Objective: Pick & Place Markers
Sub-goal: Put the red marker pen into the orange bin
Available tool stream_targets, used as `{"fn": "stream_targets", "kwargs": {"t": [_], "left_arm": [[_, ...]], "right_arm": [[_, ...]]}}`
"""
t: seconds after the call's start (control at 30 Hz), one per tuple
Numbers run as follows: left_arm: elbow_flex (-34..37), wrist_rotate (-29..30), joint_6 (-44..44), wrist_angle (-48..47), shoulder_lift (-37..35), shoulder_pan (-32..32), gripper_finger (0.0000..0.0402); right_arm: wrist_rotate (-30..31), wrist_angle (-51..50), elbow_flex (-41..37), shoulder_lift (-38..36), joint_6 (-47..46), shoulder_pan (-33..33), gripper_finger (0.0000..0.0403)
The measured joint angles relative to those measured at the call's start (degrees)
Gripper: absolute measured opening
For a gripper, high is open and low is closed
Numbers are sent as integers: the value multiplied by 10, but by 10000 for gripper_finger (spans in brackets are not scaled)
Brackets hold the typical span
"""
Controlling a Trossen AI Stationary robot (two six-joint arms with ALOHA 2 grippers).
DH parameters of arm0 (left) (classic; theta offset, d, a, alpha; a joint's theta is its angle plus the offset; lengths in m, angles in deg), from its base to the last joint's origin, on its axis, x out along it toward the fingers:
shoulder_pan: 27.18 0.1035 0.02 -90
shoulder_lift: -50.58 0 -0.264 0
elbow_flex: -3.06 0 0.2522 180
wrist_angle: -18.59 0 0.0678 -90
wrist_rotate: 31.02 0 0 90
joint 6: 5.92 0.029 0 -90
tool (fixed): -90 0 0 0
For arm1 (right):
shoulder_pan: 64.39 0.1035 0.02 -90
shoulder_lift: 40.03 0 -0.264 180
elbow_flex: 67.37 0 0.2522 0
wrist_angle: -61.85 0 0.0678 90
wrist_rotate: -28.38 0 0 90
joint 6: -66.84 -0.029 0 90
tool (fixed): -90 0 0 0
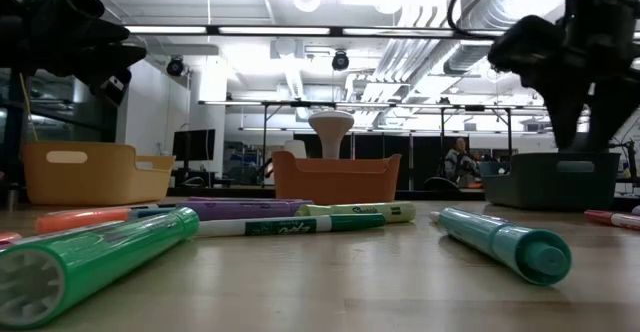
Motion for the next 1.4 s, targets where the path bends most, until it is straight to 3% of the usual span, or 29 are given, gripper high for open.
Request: {"fn": "stream_targets", "kwargs": {"t": [0.53,0.83,1.4], "left_arm": [[0,0,0,0,0,0,131],[0,0,0,0,0,0,131],[0,0,0,0,0,0,131]], "right_arm": [[-58,76,0,135,-33,24,176],[-63,84,-2,152,-34,24,177],[-59,96,-2,185,-33,24,138]]}}
